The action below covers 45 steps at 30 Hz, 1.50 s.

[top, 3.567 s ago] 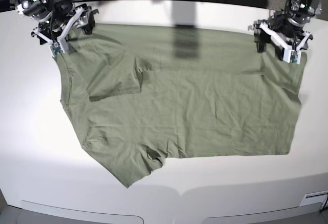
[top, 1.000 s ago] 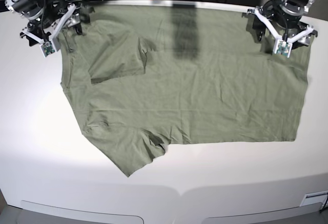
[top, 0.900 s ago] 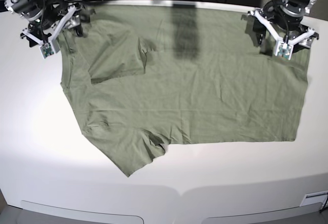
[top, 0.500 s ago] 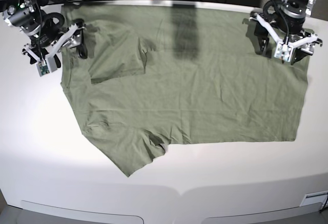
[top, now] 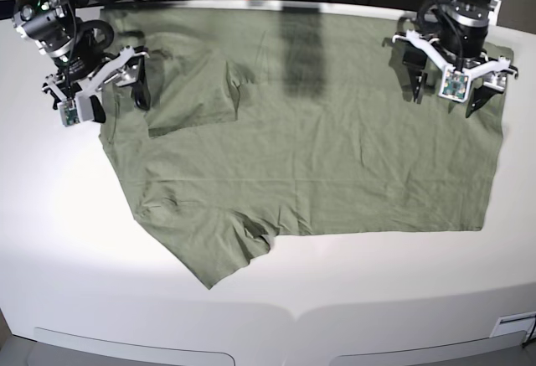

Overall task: Fold the T-shirt properly
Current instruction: 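Open both grippers and move them toward the shirt's hem, then move both open grippers back to the shirt's collar edge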

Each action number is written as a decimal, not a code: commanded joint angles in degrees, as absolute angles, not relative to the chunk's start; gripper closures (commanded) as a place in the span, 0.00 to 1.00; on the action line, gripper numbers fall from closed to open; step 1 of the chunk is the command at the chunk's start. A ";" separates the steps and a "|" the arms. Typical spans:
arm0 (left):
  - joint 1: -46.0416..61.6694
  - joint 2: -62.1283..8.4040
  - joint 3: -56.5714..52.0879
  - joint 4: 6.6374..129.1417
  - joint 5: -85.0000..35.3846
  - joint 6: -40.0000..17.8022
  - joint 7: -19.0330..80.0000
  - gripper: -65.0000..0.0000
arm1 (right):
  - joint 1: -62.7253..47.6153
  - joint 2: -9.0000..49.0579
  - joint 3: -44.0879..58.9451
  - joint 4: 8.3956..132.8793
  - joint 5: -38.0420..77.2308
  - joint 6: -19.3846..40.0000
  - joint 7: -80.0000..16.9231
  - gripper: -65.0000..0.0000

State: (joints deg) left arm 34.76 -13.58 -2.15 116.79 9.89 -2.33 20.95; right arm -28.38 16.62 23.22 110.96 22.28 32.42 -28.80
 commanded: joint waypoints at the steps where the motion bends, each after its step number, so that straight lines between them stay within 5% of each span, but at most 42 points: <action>1: 34.89 -14.00 -2.33 117.91 10.31 -1.91 19.38 0.30 | -27.75 16.75 23.66 111.94 23.07 32.56 -27.16 0.27; 23: 11.88 -14.63 -2.33 117.73 10.17 -1.98 21.71 0.30 | -7.60 8.62 22.94 111.94 29.36 32.67 -37.34 0.27; 27: 5.39 -17.08 -2.33 115.24 6.85 -6.83 25.02 0.30 | -4.03 8.25 19.73 111.94 28.93 32.67 -40.40 0.27; 30: -0.12 -19.90 -2.33 109.08 3.79 -13.78 25.87 0.30 | -1.56 8.23 15.90 111.94 28.51 32.67 -42.37 0.27; 45: -34.70 -30.81 -2.33 56.53 -7.62 -28.05 24.47 0.30 | 4.43 8.19 5.50 111.90 25.06 32.60 -45.30 0.27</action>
